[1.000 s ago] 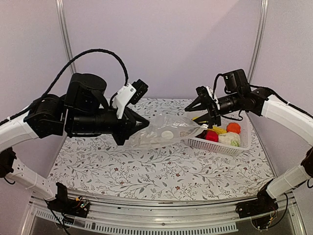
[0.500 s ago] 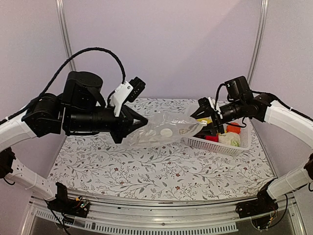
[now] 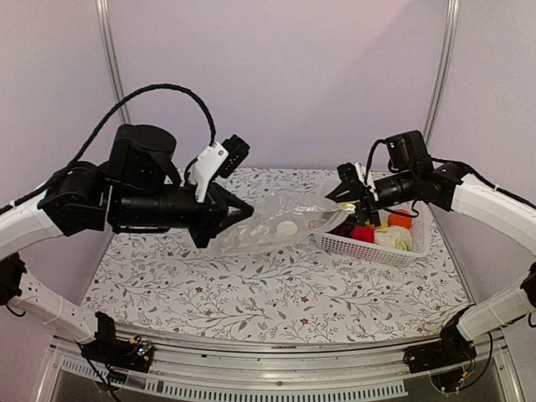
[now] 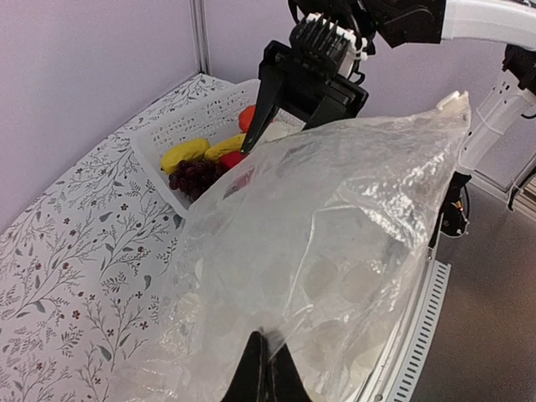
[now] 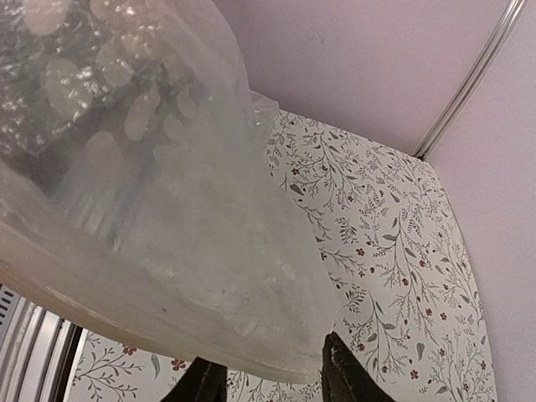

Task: Place the food in the zip-top bag and seal the zipper
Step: Pass from the left arm to the right

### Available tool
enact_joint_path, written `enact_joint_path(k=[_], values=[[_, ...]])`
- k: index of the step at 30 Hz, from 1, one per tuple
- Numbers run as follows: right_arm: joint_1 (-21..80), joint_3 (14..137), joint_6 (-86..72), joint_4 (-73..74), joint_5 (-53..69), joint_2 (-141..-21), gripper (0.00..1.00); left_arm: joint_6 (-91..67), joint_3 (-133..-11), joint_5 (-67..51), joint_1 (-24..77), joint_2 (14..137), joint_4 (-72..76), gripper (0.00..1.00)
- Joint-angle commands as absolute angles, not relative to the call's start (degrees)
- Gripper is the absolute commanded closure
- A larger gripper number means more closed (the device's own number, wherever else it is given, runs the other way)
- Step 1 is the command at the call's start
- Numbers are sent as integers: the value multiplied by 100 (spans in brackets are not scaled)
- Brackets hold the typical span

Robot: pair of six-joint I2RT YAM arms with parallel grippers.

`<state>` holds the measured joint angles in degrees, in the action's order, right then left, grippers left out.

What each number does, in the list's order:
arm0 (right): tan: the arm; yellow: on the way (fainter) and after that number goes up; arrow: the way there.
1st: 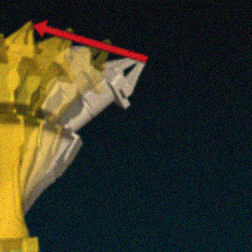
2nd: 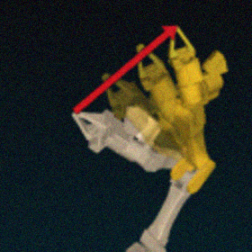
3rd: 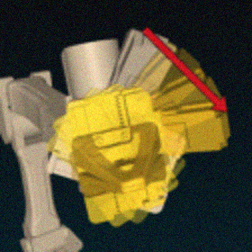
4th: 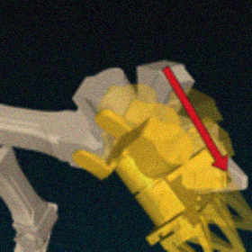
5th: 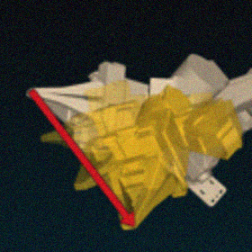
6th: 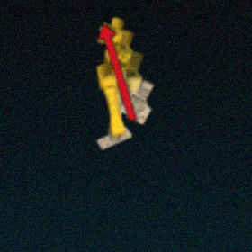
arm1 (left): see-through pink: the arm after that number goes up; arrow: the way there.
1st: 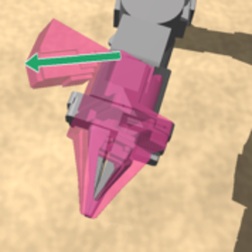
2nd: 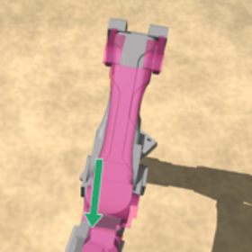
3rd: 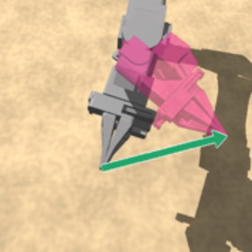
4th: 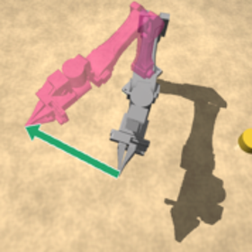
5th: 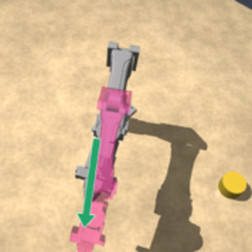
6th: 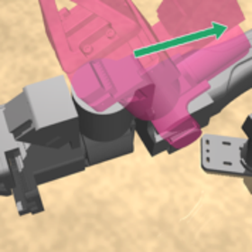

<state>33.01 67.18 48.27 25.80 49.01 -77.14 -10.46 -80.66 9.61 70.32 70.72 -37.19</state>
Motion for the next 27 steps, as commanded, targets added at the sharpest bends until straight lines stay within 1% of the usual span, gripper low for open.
enact_joint_path(k=[1, 3, 5, 7, 8, 9, 10, 11, 13, 15, 16, 18, 19, 20, 21, 23, 25, 27], values=[[3340, 6736, 4474, 2218, 5167, -7928, 76, -952, -7921, 993, 6902, 6877, -3680, 100], [3340, 6742, 4424, 2193, 5152, -7949, 91, -983, -7795, 1009, 6791, 6821, -3635, 100], [3340, 6735, 4421, 2183, 5060, -7917, 99, -1037, -7679, 960, 6621, 6787, -3583, 100], [3340, 6751, 4371, 2180, 4846, -7866, 100, -1115, -7607, 1007, 6388, 6812, -3557, 99], [3340, 6806, 4316, 2216, 4756, -7858, 100, -1162, -7595, 1072, 6239, 6836, -3564, 93], [3340, 6865, 4252, 2262, 4643, -7864, 100, -1199, -7594, 1156, 6092, 6886, -3568, 92], [3338, 6959, 4163, 2278, 4519, -7891, 100, -1238, -7612, 1284, 5932, 6933, -3575, 88], [3332, 7124, 3958, 2312, 4454, -7947, 100, -1269, -7652, 1454, 5745, 6987, -3598, 81], [3331, 7312, 3330, 2345, 4596, -8152, 100, -1240, -7757, 1598, 5292, 7100, -3587, 76], [3331, 7483, 2582, 2363, 4896, -8405, 100, -1208, -7978, 1814, 4803, 7300, -3498, 68], [3331, 7544, 2039, 2364, 5094, -8541, 100, -1188, -8137, 1841, 4515, 7435, -3460, 63], [3331, 7563, 1352, 2133, 5334, -8874, 100, -1110, -8501, 1905, 4002, 7739, -3324, 49], [3331, 7540, 991, 1928, 5380, -9011, 100, -1029, -8700, 2123, 3849, 7905, -3208, 42], [3330, 7529, 457, 1730, 5421, -9156, 100, -955, -8844, 2581, 3797, 8052, -3101, 37], [3331, 7516, 50, 1508, 5451, -9237, 100, -920, -8995, 2966, 3796, 8174, -3031, 34], [3331, 7602, -760, 1197, 5595, -9460, 100, -1167, -9214, 3343, 3858, 8288, -3015, 29], [3327, 7779, -1219, 1055, 5672, -9807, 100, -1578, -9160, 3631, 4117, 8193, -2917, 26], [3310, 7925, -1627, 927, 5683, -10073, 100, -1839, -8885, 3917, 4527, 8049, -2710, 25]])
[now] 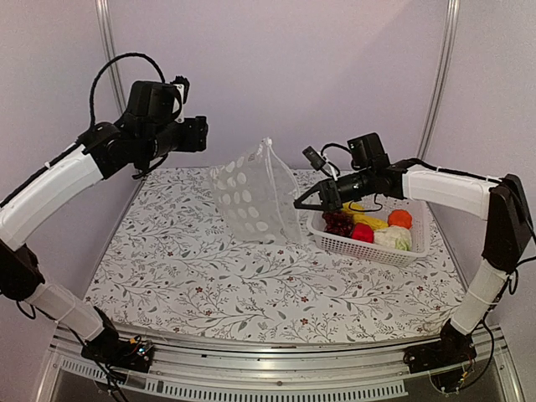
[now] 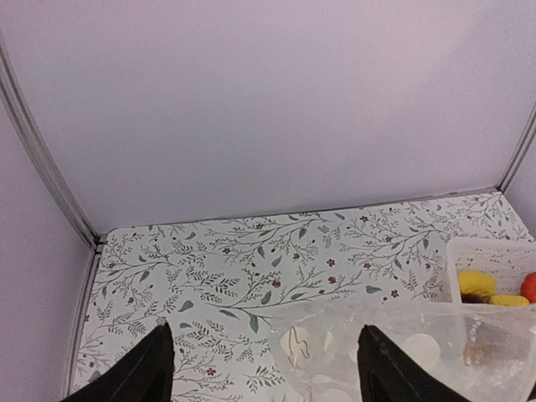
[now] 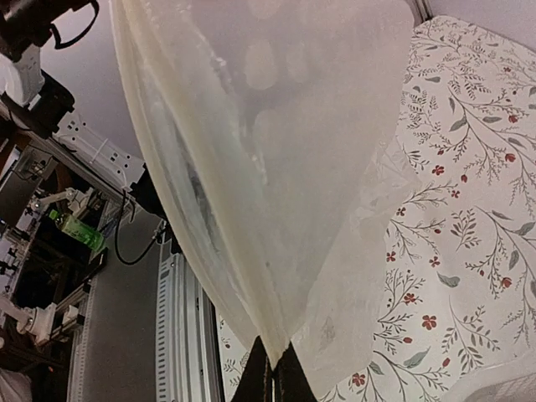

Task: Place the food in the zip-top bag and seal the zipper
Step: Pass from the left arm to the right, then pass from the right arm to the left

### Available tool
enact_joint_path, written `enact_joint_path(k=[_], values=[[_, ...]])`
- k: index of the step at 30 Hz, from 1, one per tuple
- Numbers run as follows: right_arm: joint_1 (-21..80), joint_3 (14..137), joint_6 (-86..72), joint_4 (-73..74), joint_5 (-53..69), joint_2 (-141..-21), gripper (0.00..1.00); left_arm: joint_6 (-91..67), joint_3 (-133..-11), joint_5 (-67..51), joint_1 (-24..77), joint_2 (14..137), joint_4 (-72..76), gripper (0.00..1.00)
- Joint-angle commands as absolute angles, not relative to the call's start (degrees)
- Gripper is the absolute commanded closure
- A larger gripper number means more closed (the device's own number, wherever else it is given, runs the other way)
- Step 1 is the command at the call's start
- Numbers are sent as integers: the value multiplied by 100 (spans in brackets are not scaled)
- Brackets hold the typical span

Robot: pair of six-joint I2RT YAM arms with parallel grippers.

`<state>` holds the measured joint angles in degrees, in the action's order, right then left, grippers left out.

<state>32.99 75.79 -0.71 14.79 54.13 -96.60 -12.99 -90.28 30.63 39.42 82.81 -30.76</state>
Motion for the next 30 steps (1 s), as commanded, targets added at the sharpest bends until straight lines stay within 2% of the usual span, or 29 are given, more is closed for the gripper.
enact_joint_path(k=[1, 3, 8, 12, 17, 30], values=[[3294, 7952, -1802, 804, 5667, -10154, 100, -1960, -8771, 4146, 4762, 8021, -2678, 25], [3259, 7938, -2203, 480, 5695, -10292, 100, -2255, -8560, 4426, 5204, 8047, -2668, 28], [3243, 7825, -2854, -206, 5665, -10584, 100, -3533, -8223, 3607, 5681, 8551, -2746, 43], [3243, 7704, -3098, -393, 5588, -10661, 100, -3693, -8488, 3383, 5807, 9201, -2897, 52], [3245, 7537, -3111, -449, 5573, -10627, 100, -3383, -8868, 3065, 5757, 9757, -2900, 58], [3248, 7404, -3003, -448, 5544, -10471, 100, -3360, -9392, 2048, 5505, 10458, -2837, 57]])
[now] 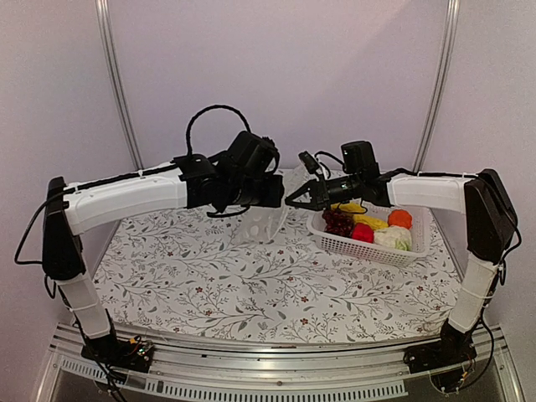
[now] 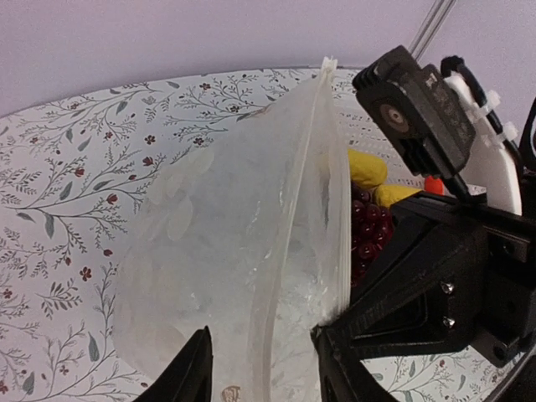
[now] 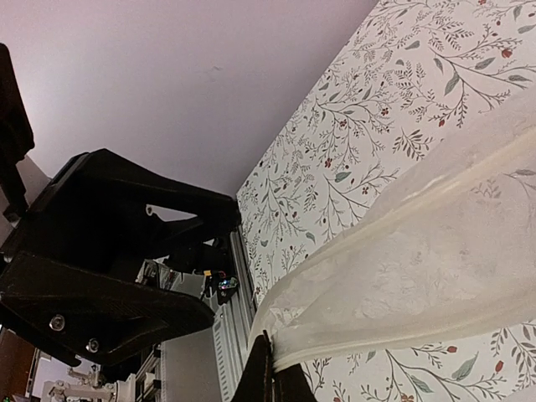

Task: Place the food in the zip-top bag and seal the zipper
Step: Pass from the right arm to the left

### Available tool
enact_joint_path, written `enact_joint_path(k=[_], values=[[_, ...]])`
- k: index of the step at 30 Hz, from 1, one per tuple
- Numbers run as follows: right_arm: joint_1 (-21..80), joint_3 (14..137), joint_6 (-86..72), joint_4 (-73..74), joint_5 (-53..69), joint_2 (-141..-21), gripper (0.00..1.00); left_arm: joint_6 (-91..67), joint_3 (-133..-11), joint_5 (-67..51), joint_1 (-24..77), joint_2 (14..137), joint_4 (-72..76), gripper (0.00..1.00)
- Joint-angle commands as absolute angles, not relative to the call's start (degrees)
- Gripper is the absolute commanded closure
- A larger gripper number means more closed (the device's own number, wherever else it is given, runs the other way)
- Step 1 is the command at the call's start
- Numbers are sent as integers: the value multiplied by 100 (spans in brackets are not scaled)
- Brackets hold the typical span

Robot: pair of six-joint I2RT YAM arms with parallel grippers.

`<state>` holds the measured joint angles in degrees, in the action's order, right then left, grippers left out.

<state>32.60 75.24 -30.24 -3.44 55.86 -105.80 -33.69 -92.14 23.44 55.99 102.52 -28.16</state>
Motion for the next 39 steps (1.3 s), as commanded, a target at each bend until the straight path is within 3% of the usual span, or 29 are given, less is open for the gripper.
enact_joint_path(k=[1, 13, 22, 28, 39], values=[[3244, 7392, -2994, -443, 5541, -10460, 100, -3378, -9421, 2023, 5495, 10502, -2878, 57], [3244, 7179, -2885, -448, 5502, -10288, 100, -3352, -9963, 2156, 5472, 11155, -3617, 64], [3245, 7065, -2936, -358, 5161, -10182, 100, -3188, -10406, 2694, 5479, 11306, -4070, 100], [3219, 7264, -3266, 1162, 2710, -10032, 100, -3101, -10315, 3234, 5533, 10972, -4053, 100], [3278, 7961, -2848, 1748, 2106, -10124, 97, -2808, -10257, 3677, 5435, 10709, -4108, 100]])
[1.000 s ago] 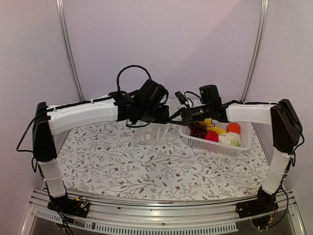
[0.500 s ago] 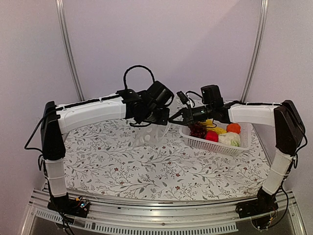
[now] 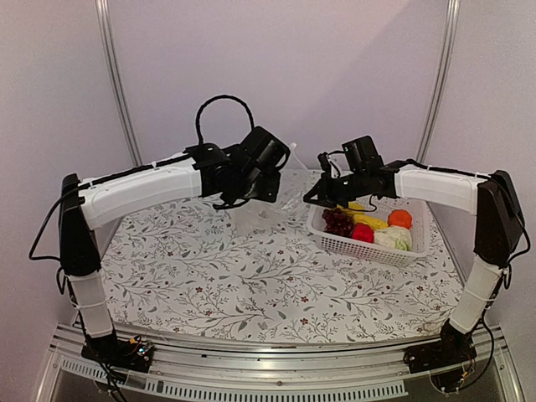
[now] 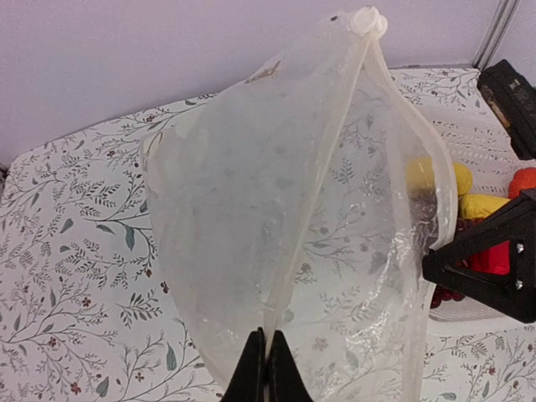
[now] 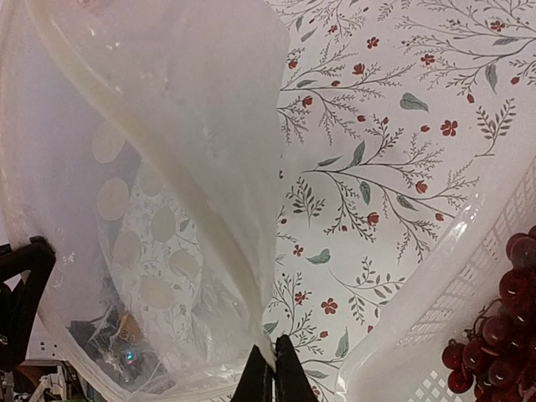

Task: Place the food in the zip-top bag and seal the zipper
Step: Pass from the right arm to the left

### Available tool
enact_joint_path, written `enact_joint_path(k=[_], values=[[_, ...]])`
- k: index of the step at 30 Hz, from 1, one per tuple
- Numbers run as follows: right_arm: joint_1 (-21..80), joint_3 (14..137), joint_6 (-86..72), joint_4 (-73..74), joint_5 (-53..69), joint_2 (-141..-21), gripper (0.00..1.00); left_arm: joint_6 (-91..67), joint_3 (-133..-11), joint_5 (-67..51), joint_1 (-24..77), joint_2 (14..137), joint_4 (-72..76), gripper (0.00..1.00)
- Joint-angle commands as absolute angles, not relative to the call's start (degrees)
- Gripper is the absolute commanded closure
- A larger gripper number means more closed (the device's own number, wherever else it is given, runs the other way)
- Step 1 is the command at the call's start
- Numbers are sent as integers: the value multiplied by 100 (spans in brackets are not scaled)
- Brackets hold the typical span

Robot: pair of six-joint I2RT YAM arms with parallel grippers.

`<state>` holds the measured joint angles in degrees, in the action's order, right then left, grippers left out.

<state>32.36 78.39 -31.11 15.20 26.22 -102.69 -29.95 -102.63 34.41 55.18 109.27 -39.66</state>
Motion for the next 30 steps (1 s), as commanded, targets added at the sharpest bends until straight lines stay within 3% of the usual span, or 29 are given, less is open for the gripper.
enact_joint_path(k=[1, 8, 12, 18, 24, 30], values=[[3278, 7956, -2810, 1741, 1968, -10118, 96, -2797, -10250, 3724, 5433, 10667, -4151, 100], [3253, 7958, -2571, 1609, 2757, -10269, 87, -2843, -9608, 3912, 5439, 10203, -3921, 100], [3210, 8324, -1692, 1578, 4483, -10292, 71, -2902, -9430, 3852, 5433, 10236, -3806, 100], [2792, 8479, -371, 2412, 5042, -9523, 48, -2821, -9239, 4046, 5432, 10168, -3951, 100], [2111, 8779, 2006, 4313, 4174, -9063, 41, -2610, -9213, 3906, 5570, 9936, -3939, 100], [2095, 7795, 3368, 4535, 2448, -8925, 32, -2277, -8768, 3642, 5722, 9693, -3569, 100]])
